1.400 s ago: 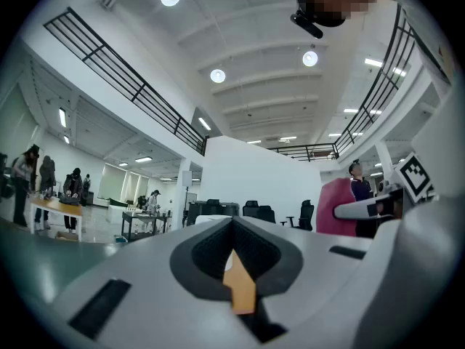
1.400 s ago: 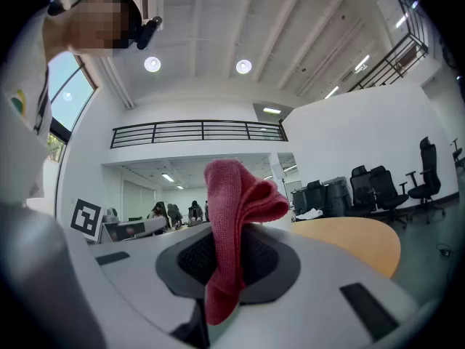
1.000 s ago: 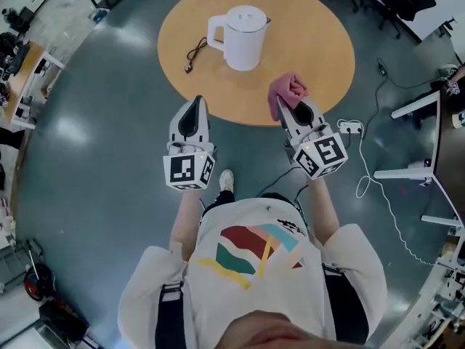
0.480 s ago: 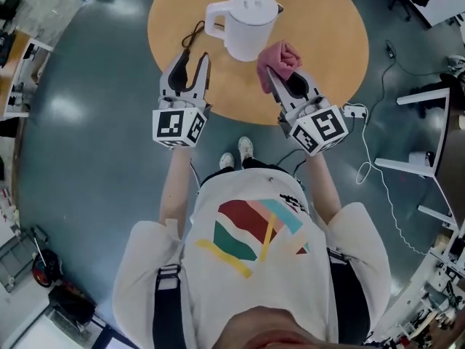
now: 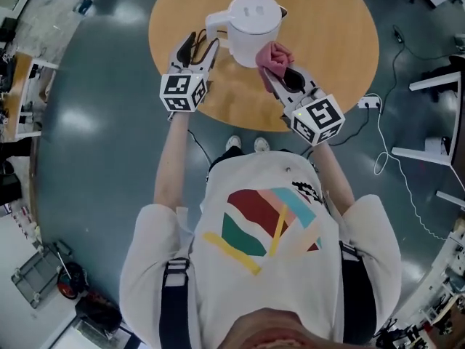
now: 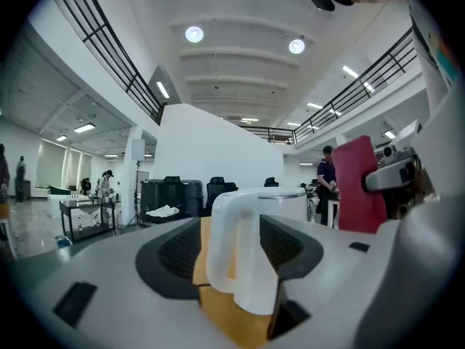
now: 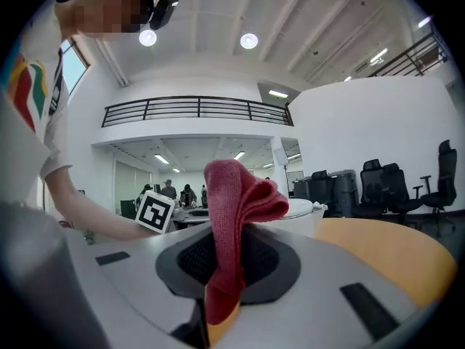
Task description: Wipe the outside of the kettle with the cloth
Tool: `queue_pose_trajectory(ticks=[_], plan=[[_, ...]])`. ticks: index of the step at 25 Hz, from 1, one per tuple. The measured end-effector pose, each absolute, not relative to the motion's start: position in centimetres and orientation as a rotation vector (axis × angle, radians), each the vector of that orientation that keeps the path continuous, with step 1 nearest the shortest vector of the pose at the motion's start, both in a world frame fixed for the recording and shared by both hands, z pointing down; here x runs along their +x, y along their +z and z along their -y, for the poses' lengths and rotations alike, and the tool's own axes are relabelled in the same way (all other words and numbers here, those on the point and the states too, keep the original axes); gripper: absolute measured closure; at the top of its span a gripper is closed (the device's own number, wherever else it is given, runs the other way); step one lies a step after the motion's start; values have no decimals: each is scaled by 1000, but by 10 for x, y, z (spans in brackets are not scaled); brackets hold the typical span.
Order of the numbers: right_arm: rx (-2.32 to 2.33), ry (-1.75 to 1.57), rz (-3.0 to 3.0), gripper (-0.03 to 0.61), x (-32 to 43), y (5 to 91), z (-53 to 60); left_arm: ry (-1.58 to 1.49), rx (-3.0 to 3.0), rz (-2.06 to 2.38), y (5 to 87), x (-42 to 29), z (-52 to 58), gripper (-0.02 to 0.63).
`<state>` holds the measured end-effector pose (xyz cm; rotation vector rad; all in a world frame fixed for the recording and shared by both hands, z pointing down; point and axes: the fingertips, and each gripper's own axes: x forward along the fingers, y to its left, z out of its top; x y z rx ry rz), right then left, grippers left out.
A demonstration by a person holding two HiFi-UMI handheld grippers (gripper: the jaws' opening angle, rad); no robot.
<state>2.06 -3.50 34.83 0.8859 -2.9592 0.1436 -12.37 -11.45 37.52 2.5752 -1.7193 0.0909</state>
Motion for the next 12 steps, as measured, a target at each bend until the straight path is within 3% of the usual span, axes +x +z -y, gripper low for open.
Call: queue_pose_trajectory(ticks=[5,12], plan=[[915,105,2929,534,-24,343,50,329,2697,1492,397,-121,142,333],[891,23,2831,534,-57,358,72,351,2733,1462,416,-113,163,334]])
